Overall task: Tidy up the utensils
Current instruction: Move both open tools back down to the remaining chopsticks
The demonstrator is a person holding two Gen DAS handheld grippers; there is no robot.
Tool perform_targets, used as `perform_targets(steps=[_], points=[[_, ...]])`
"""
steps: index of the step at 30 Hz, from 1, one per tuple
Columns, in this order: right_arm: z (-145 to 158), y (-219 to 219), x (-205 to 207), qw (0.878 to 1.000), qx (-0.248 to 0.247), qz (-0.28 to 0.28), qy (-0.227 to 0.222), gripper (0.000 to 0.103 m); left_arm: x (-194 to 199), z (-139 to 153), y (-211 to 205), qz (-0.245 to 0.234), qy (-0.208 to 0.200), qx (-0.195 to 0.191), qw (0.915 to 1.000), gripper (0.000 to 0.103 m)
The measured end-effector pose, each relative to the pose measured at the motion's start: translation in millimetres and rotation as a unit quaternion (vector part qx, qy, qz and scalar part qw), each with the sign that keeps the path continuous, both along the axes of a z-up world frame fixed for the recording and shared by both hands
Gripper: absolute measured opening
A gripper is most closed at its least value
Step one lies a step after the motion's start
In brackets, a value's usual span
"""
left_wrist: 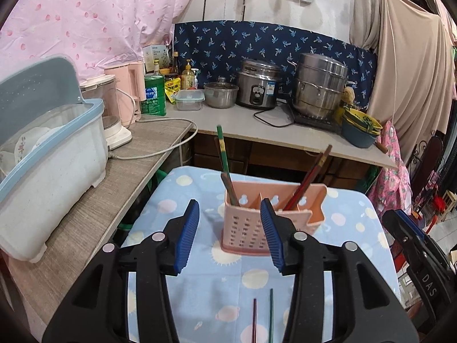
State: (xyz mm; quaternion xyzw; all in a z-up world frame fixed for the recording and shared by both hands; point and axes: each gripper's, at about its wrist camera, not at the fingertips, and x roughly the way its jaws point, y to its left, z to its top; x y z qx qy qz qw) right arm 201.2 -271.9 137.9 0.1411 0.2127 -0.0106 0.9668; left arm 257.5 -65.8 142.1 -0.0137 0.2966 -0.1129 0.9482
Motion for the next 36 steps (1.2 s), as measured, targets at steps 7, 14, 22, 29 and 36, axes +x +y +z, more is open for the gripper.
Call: perform_targets(steps=[7,14,22,29,36], points=[[-16.3,5.4,-36.7,1.000,0.004,0.000,0.019,0.032,-32.4,-17.6,4.6,-0.006,0.019,0.007,0.9998,0.043],[-38.0,7.1,-72.5,0.999,0.002,-0.002,0.045,0.032,-64.9,-42.1,18.0,-0.008,0.048,0.010,0.9988,0.043],[-71.1,21.3,-116.5,0.996,-0.019,0.005,0.086,0.032,-100.8,-77.9,29.3,-0.010,0.083,0.021,0.9963,0.043],[-104.4,39.2,-145.9,0.991,-0.039,0.020,0.125,0.033,-127.0,-112.5,34.8,-0.014,0.117,0.032,0.9925,0.045],[-138.9,51.9,-162.6,0.985,-0.037,0.031,0.165,0.033,-146.5,-140.8,38.2,-0.023,0.148,0.042,0.9879,0.049]])
